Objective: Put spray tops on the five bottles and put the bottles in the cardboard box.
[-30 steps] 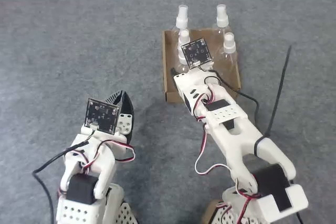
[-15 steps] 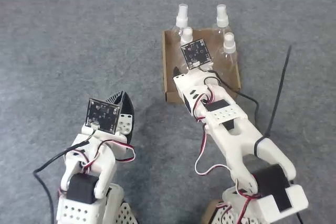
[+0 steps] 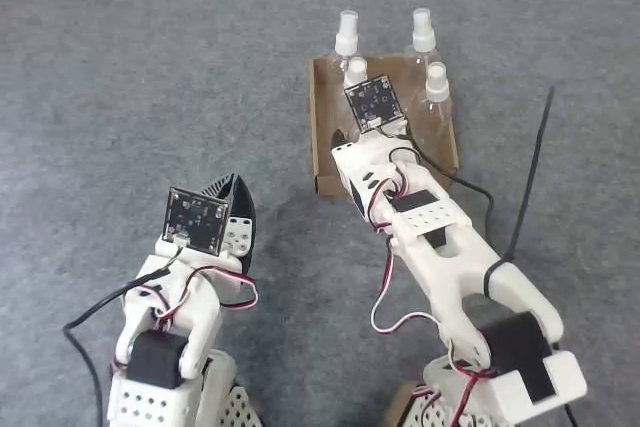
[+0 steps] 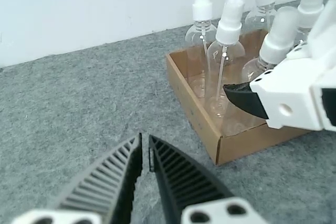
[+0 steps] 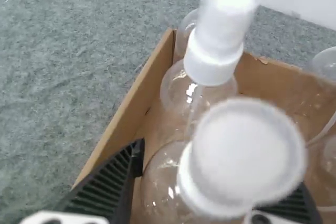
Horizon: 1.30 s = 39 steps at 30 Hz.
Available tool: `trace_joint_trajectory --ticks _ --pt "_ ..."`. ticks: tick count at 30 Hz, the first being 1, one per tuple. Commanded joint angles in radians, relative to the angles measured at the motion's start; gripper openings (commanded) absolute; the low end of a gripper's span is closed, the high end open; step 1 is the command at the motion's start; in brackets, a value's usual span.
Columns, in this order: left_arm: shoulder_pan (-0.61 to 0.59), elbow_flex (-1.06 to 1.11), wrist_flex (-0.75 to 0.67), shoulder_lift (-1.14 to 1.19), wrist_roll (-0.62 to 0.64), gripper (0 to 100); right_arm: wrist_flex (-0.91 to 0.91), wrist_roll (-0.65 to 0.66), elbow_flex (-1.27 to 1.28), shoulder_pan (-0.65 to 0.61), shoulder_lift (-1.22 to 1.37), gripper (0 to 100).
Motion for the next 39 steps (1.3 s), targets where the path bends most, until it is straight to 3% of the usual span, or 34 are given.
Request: trace_joint_trajectory --ticks 1,16,39 --pt "0.006 -0.008 -0.026 -0.012 0.002 1 0.007 0.014 -0.029 0.002 -0.022 28.3" --pt "0.006 -0.008 -0.026 -0.012 0.000 1 0.016 0.014 -0.092 0.004 -0.059 28.2" --pt "0.002 -0.008 -0.026 -0.012 0.002 1 0.532 0.011 -0.026 0.010 -0.676 28.2"
